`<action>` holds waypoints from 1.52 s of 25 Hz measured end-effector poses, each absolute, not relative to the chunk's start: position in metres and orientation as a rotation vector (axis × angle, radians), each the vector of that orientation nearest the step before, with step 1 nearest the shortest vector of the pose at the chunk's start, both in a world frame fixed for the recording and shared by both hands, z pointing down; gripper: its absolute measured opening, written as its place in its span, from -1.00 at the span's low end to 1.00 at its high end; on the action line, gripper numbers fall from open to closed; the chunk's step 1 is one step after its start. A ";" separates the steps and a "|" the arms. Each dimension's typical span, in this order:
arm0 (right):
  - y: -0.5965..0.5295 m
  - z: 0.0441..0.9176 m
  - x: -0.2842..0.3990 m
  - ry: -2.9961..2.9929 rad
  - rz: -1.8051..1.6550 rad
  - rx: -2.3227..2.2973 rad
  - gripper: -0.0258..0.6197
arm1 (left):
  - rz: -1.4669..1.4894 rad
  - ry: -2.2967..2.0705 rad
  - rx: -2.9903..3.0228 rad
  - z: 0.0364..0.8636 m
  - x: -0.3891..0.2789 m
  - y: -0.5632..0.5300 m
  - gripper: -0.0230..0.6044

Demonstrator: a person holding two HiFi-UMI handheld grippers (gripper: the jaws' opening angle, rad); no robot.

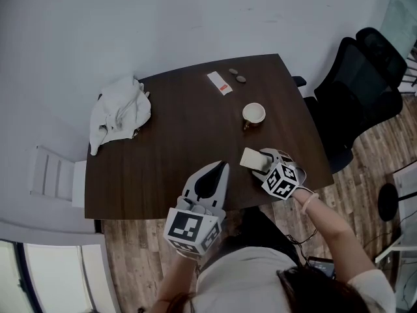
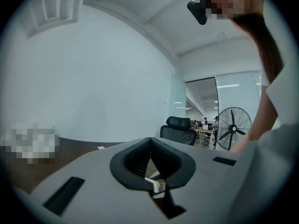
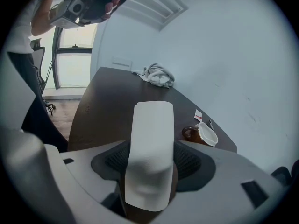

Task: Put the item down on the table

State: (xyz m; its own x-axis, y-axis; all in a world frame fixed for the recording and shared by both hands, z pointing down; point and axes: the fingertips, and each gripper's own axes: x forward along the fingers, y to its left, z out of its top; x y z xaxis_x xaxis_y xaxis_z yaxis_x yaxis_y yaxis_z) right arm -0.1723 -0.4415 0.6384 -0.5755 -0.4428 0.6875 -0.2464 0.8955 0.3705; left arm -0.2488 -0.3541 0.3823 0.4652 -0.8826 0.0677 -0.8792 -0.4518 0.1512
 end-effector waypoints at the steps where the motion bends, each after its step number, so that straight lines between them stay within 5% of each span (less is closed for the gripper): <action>1: -0.444 0.642 -0.173 -2.203 -0.288 0.483 -0.01 | -0.033 -1.548 2.540 0.383 -0.250 -0.357 -0.87; 38: -0.497 0.668 -0.181 -2.290 0.086 0.392 0.04 | -0.023 -1.675 2.388 0.406 -0.260 -0.468 -0.87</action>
